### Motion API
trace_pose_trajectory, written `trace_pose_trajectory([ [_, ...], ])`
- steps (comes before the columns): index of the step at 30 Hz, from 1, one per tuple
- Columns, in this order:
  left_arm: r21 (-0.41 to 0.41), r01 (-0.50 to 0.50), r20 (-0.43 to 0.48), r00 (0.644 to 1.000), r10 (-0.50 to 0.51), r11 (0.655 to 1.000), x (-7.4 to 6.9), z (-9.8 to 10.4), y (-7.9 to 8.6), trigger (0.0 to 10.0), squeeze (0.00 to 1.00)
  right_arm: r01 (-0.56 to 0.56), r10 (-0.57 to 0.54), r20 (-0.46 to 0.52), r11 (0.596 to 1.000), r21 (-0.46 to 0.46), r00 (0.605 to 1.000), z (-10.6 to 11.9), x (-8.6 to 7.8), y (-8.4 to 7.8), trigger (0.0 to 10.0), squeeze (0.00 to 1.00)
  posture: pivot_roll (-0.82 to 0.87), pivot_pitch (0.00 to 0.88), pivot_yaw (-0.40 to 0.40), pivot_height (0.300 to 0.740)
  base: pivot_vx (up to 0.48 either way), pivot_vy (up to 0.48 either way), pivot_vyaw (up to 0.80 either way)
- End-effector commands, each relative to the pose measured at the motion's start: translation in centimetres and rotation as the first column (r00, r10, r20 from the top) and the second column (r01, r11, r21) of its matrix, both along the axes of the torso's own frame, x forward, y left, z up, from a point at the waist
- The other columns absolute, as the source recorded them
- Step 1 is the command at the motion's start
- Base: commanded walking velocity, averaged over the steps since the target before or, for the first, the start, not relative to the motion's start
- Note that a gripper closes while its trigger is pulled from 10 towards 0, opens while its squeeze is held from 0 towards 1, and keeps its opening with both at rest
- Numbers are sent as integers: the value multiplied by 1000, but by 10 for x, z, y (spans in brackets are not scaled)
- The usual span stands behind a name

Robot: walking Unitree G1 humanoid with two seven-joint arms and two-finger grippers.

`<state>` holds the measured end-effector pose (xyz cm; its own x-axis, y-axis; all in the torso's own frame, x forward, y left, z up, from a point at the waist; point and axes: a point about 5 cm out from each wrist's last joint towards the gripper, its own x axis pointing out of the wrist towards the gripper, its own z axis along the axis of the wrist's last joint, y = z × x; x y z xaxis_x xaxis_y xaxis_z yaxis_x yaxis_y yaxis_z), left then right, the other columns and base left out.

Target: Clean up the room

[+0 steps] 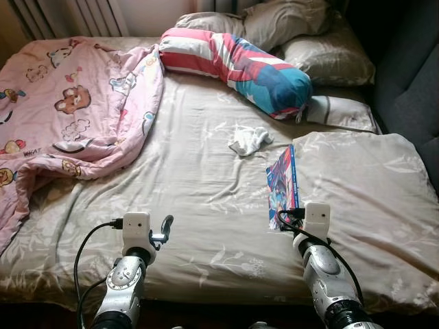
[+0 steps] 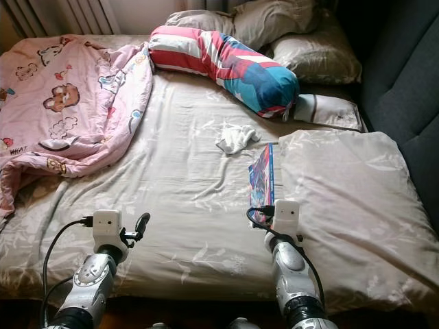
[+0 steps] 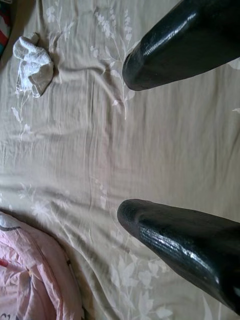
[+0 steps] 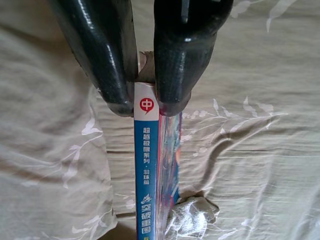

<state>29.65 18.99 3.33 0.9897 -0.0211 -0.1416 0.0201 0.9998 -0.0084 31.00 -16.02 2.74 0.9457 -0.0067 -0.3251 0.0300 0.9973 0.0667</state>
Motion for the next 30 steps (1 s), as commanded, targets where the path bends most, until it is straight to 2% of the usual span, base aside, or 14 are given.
trace_pose_trajectory([
  [1, 9, -1, -27, 1000, 1, 1000, -5, -6, 2, 10000, 0, -11, 11, 17, 1000, -10, 1000, 2, 1, 2, 10000, 0, -51, 200, -2, 720, 0, 0, 0],
  [9, 11, 1, -29, 1000, -1, 1000, -4, -5, 2, 10000, 0, -38, 38, 9, 999, 4, 999, 1, 3, 7, 10000, 0, -48, 196, 1, 671, 0, 0, 0],
  [12, 12, 2, -29, 1000, -2, 1000, -4, -5, 2, 10000, 0, -55, 55, 16, 998, 18, 998, 2, 3, 9, 10000, 0, -46, 195, 3, 671, 0, 0, 0],
  [17, 14, 5, -28, 1000, -5, 1000, -4, -5, 2, 10000, 0, -47, 47, -31, 999, 7, 998, -3, 3, 9, 10000, 0, -42, 191, 5, 671, 0, 0, 0],
  [20, 16, 8, -27, 1000, -7, 1000, -5, -5, 2, 10000, 0, -52, 52, -37, 999, 6, 998, -3, 3, 10, 10000, 0, -41, 186, 8, 651, 0, 0, 0],
  [22, 17, 9, -28, 1000, -8, 1000, -6, -6, 2, 10000, 0, -61, 61, -5, 998, 23, 998, -1, 4, 11, 10000, 0, -38, 180, 9, 646, 0, 0, 0],
  [30, 19, 17, -26, 1000, -16, 1000, -5, -5, 2, 10000, 0, -106, 109, -24, 989, 100, 994, 0, 8, 20, 10000, 0, -28, 170, 19, 646, 0, 0, 0],
])
